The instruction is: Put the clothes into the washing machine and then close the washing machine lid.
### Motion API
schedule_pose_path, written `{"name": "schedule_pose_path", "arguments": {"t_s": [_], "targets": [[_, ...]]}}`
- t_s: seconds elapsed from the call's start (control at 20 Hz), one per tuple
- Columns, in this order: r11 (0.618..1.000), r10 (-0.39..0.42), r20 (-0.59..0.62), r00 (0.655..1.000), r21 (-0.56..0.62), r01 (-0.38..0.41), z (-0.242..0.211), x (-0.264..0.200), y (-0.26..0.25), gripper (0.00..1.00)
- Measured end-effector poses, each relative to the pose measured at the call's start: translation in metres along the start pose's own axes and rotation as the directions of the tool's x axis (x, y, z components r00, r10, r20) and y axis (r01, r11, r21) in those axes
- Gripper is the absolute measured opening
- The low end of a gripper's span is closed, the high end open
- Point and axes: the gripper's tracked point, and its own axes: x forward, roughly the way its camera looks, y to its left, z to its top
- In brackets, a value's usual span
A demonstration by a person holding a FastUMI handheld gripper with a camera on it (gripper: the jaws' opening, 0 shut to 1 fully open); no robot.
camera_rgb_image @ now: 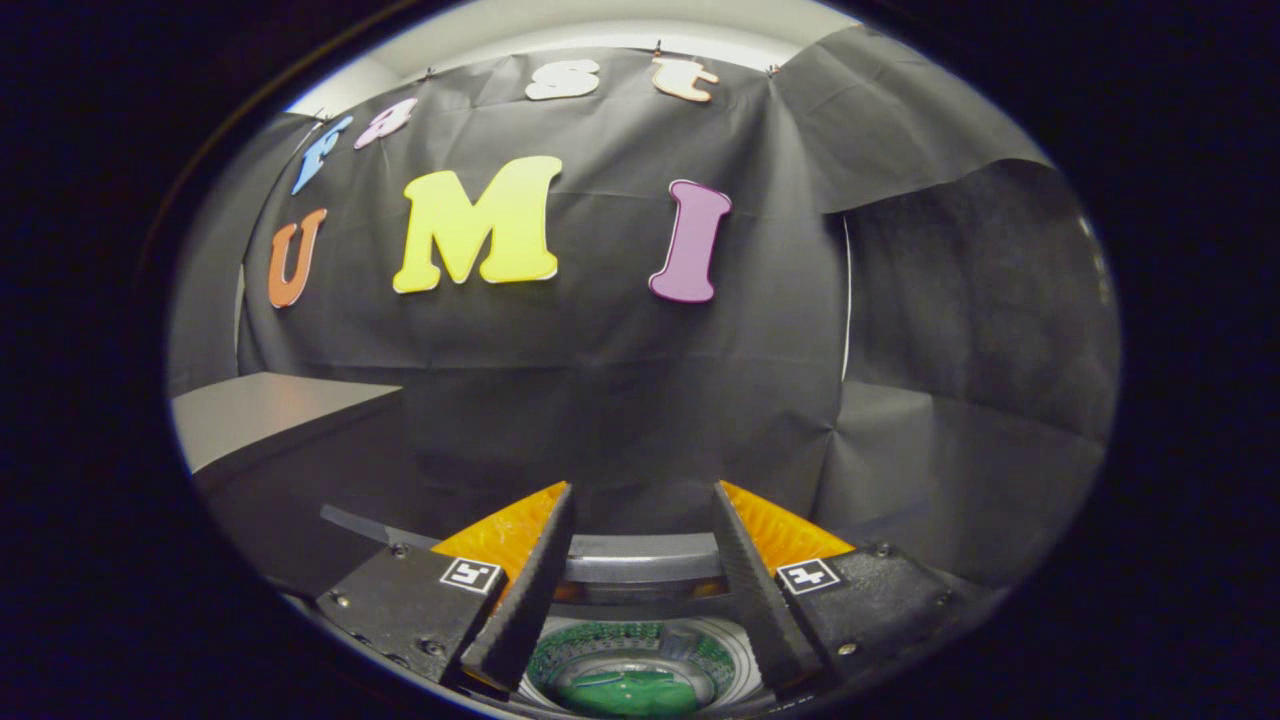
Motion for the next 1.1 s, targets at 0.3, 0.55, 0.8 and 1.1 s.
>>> {"name": "schedule_pose_path", "arguments": {"t_s": [0.3,0.55,0.8,1.1], "targets": [[0.999,0.049,-0.191,0.98,0.025,-0.045,-0.051,-0.029,0.011,0.86],[0.998,0.058,-0.239,0.969,0.016,-0.056,-0.089,-0.038,0.016,0.87],[0.997,0.077,-0.251,0.965,0.02,-0.074,-0.094,-0.043,0.02,0.86],[0.997,0.066,-0.278,0.958,0.06,-0.051,-0.12,-0.111,0.012,0.87]]}}
